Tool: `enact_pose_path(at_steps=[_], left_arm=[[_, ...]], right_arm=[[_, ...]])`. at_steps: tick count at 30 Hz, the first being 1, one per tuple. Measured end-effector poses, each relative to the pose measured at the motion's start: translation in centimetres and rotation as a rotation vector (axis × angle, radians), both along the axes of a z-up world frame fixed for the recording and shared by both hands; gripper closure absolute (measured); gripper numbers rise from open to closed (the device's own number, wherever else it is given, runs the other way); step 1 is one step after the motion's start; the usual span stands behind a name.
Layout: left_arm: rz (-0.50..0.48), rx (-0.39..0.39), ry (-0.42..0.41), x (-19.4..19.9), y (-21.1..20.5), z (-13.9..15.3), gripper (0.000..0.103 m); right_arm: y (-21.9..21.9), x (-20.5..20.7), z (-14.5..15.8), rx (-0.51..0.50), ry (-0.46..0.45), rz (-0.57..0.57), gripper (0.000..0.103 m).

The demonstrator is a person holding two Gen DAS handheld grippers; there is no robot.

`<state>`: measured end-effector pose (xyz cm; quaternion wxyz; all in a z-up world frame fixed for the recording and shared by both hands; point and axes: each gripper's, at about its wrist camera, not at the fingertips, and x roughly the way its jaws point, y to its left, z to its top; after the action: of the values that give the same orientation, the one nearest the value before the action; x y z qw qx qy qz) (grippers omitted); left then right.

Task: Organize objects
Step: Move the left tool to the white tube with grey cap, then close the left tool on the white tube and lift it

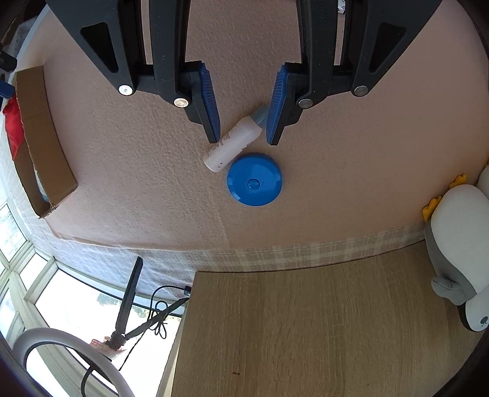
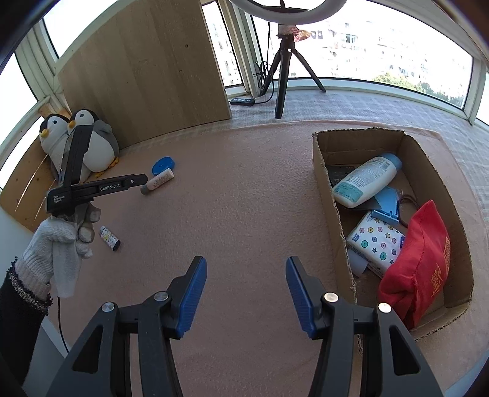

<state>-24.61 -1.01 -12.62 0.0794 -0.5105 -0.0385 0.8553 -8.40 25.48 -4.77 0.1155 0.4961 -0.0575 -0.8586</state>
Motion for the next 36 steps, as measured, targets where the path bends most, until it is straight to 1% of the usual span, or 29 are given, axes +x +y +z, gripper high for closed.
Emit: enact_pose_path(at_steps=[5,7,9,13,16,18,24,28,34,36], left_arm=[[-0.005,0.016,-0.033,-1.1,0.5,-1.3,0.070],[-0.013,0.029,-0.034,-1.2,0.7,-1.4,0.073],[-0.019,0.042,-0.047,-1.3,0.9,-1.7,0.080],[-0.033,0.019,-0.041,-0.9,1.7,-2.0,0.081],[-0.043,0.037,-0.045,-0.4,2.1,-2.0,0.081],[-0.047,0.035,-0.044,0.2,2.6,-2.0,0.081],[-0.037,0.082,-0.057,3.8,3.9,-2.0,0.081],[0.007,0.127,-0.068,7.1,3.8,-2.2,0.081],[0.065,0.164,-0.079,11.2,4.1,-2.3,0.081],[0.066,0.167,-0.079,12.0,4.3,-2.2,0.081]], right_arm=[[0.8,0.3,-0.3,0.000,-0.012,-0.016,0.053],[1.0,0.3,-0.3,0.002,-0.014,-0.020,0.053],[1.1,0.4,-0.3,0.001,-0.015,-0.023,0.053],[1.2,0.4,-0.2,-0.004,-0.016,-0.028,0.053],[1.0,0.2,-0.3,-0.003,-0.018,-0.023,0.053],[0.7,0.0,-0.3,-0.004,-0.017,-0.015,0.053],[0.0,-0.3,-0.6,-0.013,-0.014,0.002,0.053],[-0.4,-0.6,-0.8,-0.024,-0.016,0.012,0.053],[-1.9,-1.3,-1.4,-0.041,-0.021,0.047,0.053],[-2.4,-1.6,-1.7,-0.042,-0.024,0.056,0.053]])
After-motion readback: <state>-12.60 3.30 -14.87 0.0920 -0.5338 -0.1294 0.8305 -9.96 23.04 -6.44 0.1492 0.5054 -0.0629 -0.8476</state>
